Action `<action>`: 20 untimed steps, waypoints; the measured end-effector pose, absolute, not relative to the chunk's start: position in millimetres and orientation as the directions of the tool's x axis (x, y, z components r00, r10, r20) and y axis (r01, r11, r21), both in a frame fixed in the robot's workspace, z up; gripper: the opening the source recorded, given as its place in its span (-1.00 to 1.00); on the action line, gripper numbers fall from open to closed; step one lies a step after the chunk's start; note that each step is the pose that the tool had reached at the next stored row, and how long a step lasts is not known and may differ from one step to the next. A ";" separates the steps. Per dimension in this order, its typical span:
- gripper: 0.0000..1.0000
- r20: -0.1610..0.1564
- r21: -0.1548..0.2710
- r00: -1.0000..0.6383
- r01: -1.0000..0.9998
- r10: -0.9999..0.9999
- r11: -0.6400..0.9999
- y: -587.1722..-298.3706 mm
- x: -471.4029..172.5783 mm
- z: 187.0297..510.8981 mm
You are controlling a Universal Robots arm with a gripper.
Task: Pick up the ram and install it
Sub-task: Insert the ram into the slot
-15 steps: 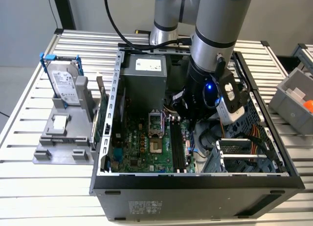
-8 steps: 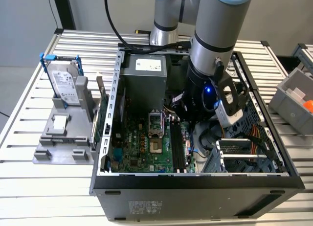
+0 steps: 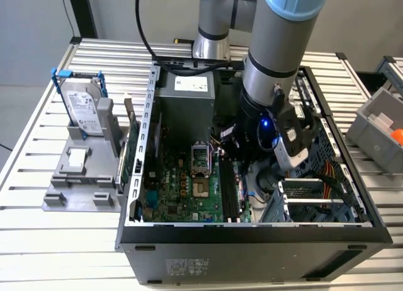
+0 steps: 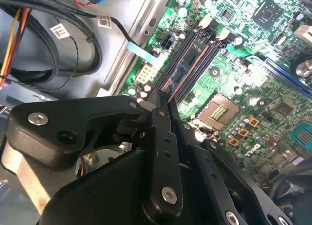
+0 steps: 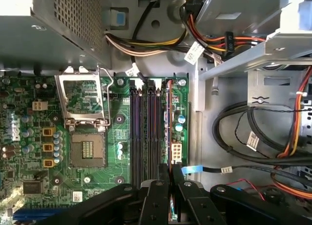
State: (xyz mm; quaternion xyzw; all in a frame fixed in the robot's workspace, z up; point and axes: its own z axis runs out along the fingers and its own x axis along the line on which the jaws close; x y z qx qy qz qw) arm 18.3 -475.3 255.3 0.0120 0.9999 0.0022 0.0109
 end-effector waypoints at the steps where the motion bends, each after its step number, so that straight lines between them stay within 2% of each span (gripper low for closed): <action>1: -1.00 -0.021 0.005 -0.999 0.024 0.024 1.000 -475.4 18.3 253.6; 20: -1.00 -0.003 -0.001 -1.000 0.024 0.024 1.000 -479.2 18.3 230.8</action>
